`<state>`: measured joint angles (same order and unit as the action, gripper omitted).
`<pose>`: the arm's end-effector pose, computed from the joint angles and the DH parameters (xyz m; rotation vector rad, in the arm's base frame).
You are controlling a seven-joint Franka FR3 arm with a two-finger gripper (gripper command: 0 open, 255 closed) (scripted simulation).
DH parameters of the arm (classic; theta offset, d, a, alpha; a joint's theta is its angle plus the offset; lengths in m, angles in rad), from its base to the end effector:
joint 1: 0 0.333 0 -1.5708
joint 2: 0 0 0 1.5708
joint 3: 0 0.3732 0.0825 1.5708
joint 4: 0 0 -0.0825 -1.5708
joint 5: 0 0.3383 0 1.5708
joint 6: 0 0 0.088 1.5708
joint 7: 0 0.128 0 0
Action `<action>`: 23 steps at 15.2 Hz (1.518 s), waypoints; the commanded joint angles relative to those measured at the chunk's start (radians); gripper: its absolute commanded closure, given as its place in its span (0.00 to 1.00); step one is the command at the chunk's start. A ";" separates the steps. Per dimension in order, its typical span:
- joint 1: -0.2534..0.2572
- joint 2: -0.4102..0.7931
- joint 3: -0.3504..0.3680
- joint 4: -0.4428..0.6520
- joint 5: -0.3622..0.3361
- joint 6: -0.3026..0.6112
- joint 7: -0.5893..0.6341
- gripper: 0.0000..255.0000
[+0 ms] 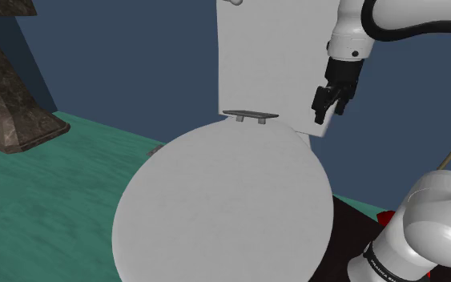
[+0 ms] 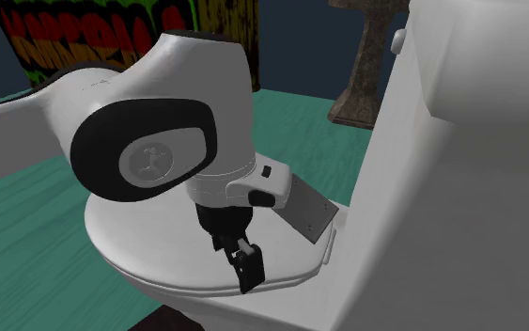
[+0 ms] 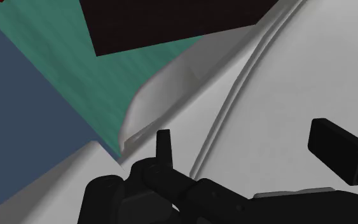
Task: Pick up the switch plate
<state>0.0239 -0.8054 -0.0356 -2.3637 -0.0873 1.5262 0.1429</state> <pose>0.2092 -0.0187 0.6071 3.0694 -0.2240 -0.0430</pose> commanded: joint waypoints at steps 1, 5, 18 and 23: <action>0.000 0.000 0.000 0.000 0.000 0.000 0.000 0.00; 0.021 0.157 0.145 0.112 -0.141 0.022 0.021 0.00; 0.056 0.713 0.599 0.395 -0.802 -0.124 0.181 0.00; 0.060 0.728 0.596 0.351 -0.802 -0.091 0.230 0.00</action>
<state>0.0839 -0.0812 0.5605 -2.0045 -0.8862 1.4286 0.3632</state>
